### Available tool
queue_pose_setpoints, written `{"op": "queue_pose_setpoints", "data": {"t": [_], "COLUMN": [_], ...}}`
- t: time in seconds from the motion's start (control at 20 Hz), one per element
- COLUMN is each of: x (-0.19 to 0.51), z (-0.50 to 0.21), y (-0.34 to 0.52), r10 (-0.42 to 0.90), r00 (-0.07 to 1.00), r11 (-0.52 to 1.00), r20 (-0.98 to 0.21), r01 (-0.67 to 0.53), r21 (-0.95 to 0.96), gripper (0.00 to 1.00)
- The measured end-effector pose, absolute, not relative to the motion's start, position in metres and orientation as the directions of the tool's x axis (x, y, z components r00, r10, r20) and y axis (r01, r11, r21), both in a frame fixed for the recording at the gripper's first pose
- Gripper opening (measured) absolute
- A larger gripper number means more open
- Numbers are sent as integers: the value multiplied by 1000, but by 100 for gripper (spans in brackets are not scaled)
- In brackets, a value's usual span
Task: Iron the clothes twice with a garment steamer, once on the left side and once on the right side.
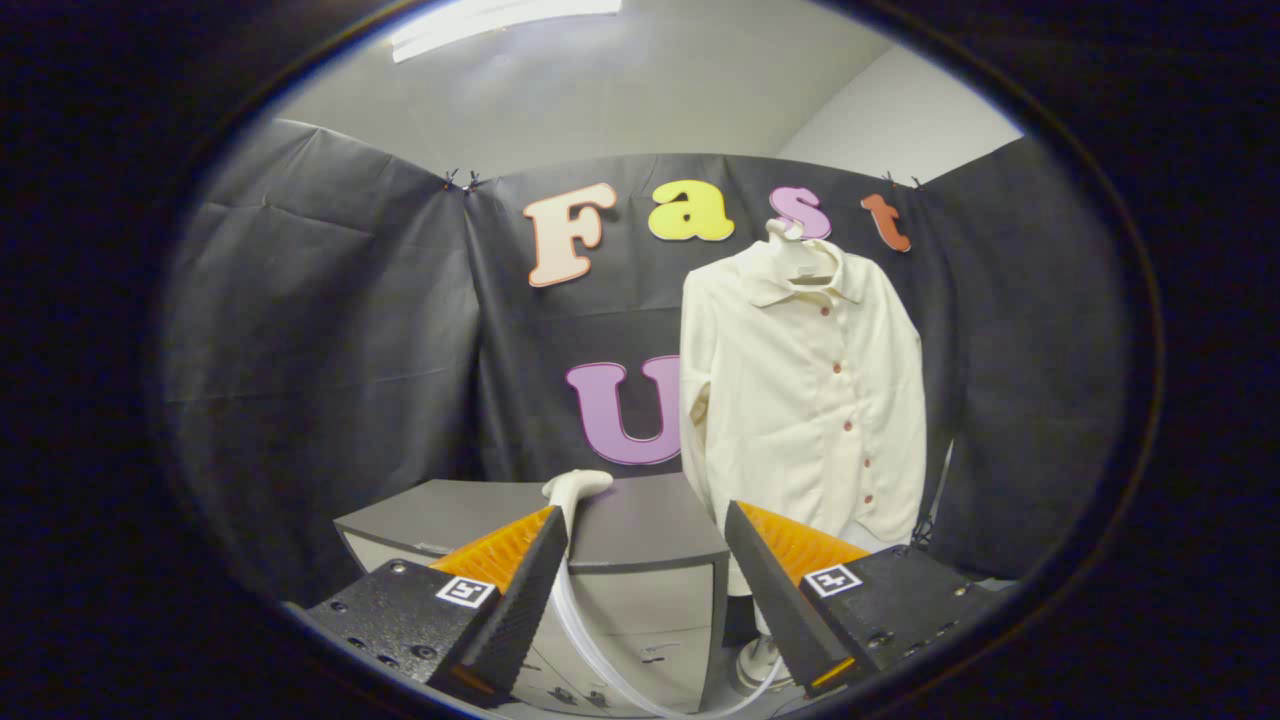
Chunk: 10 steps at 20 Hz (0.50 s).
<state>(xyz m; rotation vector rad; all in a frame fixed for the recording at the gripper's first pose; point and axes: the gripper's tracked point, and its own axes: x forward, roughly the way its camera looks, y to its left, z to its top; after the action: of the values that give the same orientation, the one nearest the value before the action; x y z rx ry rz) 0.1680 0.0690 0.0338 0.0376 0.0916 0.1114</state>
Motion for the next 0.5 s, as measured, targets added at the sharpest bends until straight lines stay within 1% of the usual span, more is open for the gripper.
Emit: {"op": "queue_pose_setpoints", "data": {"t": [0.3, 0.5], "x": [242, 284], "z": [24, 3], "y": [112, 170], "r10": [161, 267], "r00": [971, 927], "r11": [987, 964], "r20": [-179, -264], "r01": [-164, -253], "r21": [1, 86], "gripper": [97, 96]}}
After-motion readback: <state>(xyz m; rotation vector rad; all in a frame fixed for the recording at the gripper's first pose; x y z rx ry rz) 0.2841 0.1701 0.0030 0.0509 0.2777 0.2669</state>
